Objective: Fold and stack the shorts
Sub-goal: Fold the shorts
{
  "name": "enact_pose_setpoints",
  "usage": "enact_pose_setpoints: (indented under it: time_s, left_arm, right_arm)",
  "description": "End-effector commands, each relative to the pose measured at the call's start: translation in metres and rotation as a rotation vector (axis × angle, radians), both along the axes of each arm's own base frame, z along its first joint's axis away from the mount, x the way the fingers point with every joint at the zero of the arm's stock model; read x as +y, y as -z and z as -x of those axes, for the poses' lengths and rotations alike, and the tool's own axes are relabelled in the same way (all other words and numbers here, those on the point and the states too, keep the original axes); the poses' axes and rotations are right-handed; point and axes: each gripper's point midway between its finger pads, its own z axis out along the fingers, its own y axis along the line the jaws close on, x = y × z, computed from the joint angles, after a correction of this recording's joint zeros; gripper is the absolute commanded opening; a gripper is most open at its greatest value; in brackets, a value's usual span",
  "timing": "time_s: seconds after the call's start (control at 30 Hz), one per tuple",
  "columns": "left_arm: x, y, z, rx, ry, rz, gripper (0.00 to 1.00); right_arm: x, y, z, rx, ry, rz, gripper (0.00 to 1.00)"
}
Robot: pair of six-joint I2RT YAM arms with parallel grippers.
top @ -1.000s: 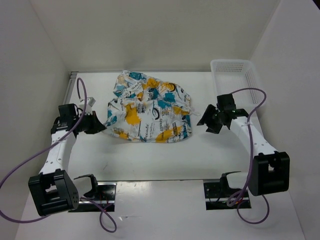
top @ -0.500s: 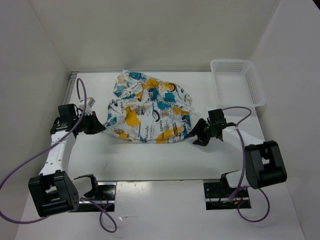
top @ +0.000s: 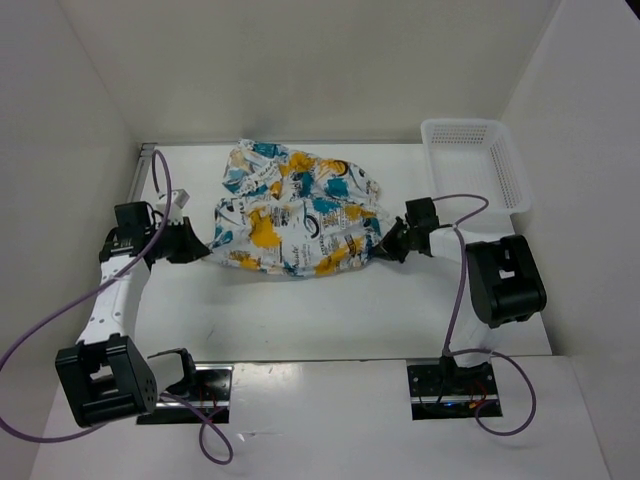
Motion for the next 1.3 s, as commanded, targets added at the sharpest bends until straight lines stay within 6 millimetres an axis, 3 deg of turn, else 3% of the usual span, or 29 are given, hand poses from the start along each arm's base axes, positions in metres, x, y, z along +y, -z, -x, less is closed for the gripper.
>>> enact_pose_setpoints:
  time_s: [0.0, 0.03, 0.07, 0.1, 0.13, 0.17, 0.27, 0.3, 0.33, 0.37, 0.4, 0.43, 0.47, 0.5, 0.6, 0.63, 0.7, 0.73, 0.83, 0.9, 1.07, 1.13, 1.27]
  left_arm:
    - [0.000, -0.035, -0.019, -0.101, 0.029, 0.005, 0.00]
    - [0.002, -0.041, -0.026, -0.121, 0.029, -0.001, 0.00]
    - [0.002, -0.055, -0.033, -0.166, 0.036, -0.007, 0.00]
    - [0.006, -0.081, -0.047, -0.230, 0.037, -0.026, 0.00]
    - [0.007, -0.097, -0.058, -0.284, 0.052, -0.028, 0.00]
    - [0.009, -0.114, -0.066, -0.332, 0.059, -0.031, 0.00]
    - [0.016, -0.182, -0.093, -0.518, 0.080, -0.073, 0.00]
    - [0.017, -0.200, -0.097, -0.571, 0.096, -0.076, 0.00]
    - [0.020, -0.218, -0.106, -0.633, 0.100, -0.098, 0.00]
    - [0.019, -0.254, -0.109, -0.718, 0.114, -0.122, 0.00]
    - [0.025, -0.272, -0.114, -0.765, 0.107, -0.144, 0.00]
    - [0.030, -0.293, -0.112, -0.816, 0.098, -0.168, 0.00]
    - [0.030, -0.309, -0.114, -0.855, 0.100, -0.183, 0.00]
    - [0.034, -0.344, -0.110, -0.934, 0.100, -0.216, 0.00]
    - [0.039, -0.390, -0.097, -1.030, 0.083, -0.270, 0.00]
    - [0.036, -0.420, -0.085, -1.100, 0.077, -0.303, 0.00]
    - [0.036, -0.438, -0.078, -1.128, 0.061, -0.320, 0.00]
    - [0.034, -0.456, -0.069, -1.171, 0.055, -0.340, 0.00]
    - [0.029, -0.480, -0.048, -1.224, 0.033, -0.369, 0.00]
    - [0.025, -0.491, -0.038, -1.254, 0.034, -0.380, 0.00]
    - [0.024, -0.491, -0.030, -1.249, 0.024, -0.381, 0.00]
    - [0.025, -0.483, -0.034, -1.224, 0.023, -0.371, 0.00]
    - [0.017, -0.486, -0.016, -1.210, 0.002, -0.361, 0.00]
  right_arm:
    - [-0.004, -0.059, -0.059, -0.194, 0.029, 0.064, 0.00]
    - [-0.004, -0.095, -0.081, -0.275, 0.035, 0.077, 0.00]
    - [-0.007, -0.119, -0.088, -0.333, 0.022, 0.109, 0.00]
    - [-0.011, -0.150, -0.101, -0.372, 0.033, 0.144, 0.00]
    - [-0.013, -0.173, -0.105, -0.413, 0.030, 0.156, 0.00]
    - [-0.013, -0.210, -0.111, -0.476, 0.013, 0.167, 0.00]
    - [-0.021, -0.261, -0.117, -0.563, 0.003, 0.185, 0.00]
    - [-0.021, -0.296, -0.121, -0.632, 0.006, 0.181, 0.00]
    - [-0.021, -0.306, -0.116, -0.633, -0.010, 0.184, 0.00]
    - [-0.027, -0.323, -0.114, -0.668, -0.008, 0.197, 0.00]
    - [-0.030, -0.358, -0.111, -0.740, -0.001, 0.191, 0.00]
    - [-0.031, -0.367, -0.106, -0.738, -0.002, 0.191, 0.00]
    - [-0.036, -0.397, -0.100, -0.804, 0.008, 0.197, 0.00]
    - [-0.038, -0.413, -0.091, -0.835, 0.007, 0.200, 0.00]
    - [-0.043, -0.442, -0.067, -0.895, 0.024, 0.198, 0.00]
    - [-0.045, -0.459, -0.051, -0.940, 0.032, 0.192, 0.00]
    - [-0.047, -0.471, -0.033, -0.966, 0.042, 0.181, 0.00]
    - [-0.049, -0.482, -0.017, -0.994, 0.052, 0.169, 0.00]
    - [-0.052, -0.487, 0.006, -1.013, 0.065, 0.151, 0.00]
    - [-0.053, -0.501, 0.030, -1.065, 0.068, 0.124, 0.00]
    - [-0.057, -0.520, 0.076, -1.106, 0.069, 0.103, 0.00]
    - [-0.055, -0.517, 0.091, -1.090, 0.048, 0.083, 0.00]
    - [-0.050, -0.501, 0.125, -1.029, -0.022, 0.068, 0.00]
